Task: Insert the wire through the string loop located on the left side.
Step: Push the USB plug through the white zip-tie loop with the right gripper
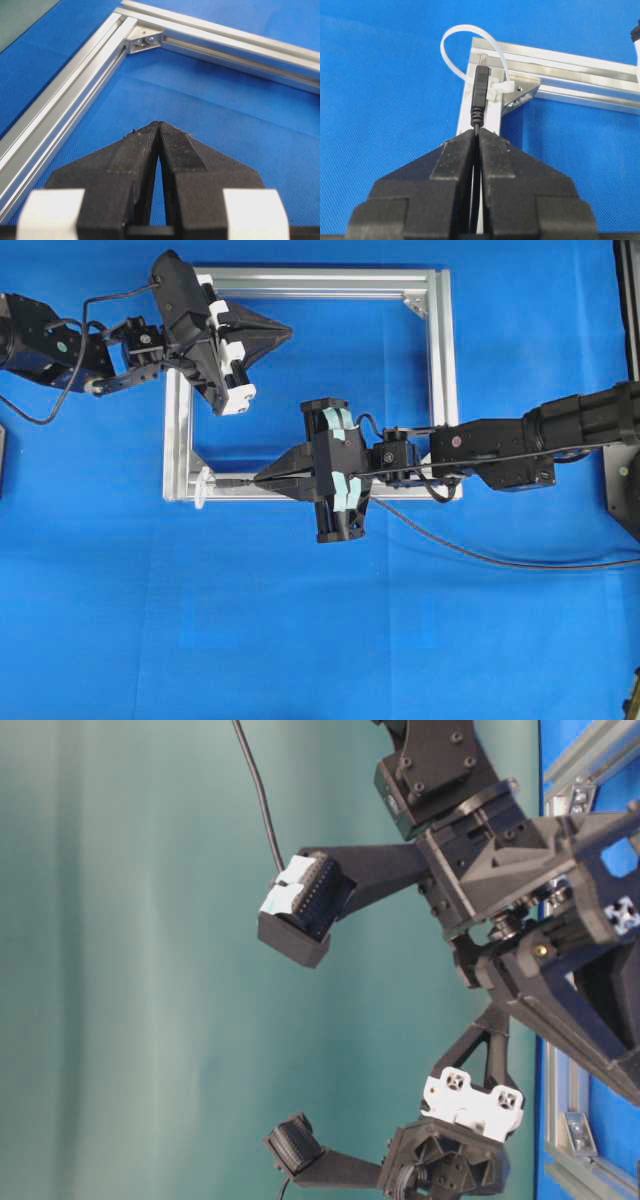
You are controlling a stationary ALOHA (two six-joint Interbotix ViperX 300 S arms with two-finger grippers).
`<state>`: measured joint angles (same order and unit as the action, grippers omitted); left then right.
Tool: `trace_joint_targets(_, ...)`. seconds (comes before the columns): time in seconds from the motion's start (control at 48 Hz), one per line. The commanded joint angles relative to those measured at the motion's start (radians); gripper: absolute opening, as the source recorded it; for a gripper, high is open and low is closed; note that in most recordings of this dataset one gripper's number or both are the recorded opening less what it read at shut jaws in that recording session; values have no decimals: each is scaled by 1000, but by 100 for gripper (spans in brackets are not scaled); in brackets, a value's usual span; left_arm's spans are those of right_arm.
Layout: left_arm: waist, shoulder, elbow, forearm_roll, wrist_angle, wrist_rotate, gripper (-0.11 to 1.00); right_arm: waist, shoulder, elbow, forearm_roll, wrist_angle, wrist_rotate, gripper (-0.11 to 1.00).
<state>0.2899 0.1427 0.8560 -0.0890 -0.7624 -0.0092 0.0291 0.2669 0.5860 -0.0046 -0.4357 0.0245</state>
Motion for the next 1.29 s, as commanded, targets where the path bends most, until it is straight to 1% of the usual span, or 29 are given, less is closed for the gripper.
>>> trace_joint_targets(0.0,0,-32,-8,3,-5,0,0,2,-17,-21,0,-5,2,0)
trace_joint_targets(0.938,0,-32,-8,3,-5,0,0,6,-15,-23,0,-3,2,0)
trace_joint_targets(1.146,0,-32,-8,3,-5,0,0,9,-2,-44,0,-2,2,0)
trace_joint_targets(1.271,0,-32,-8,3,-5,0,0,8,21,-75,0,8,2,0)
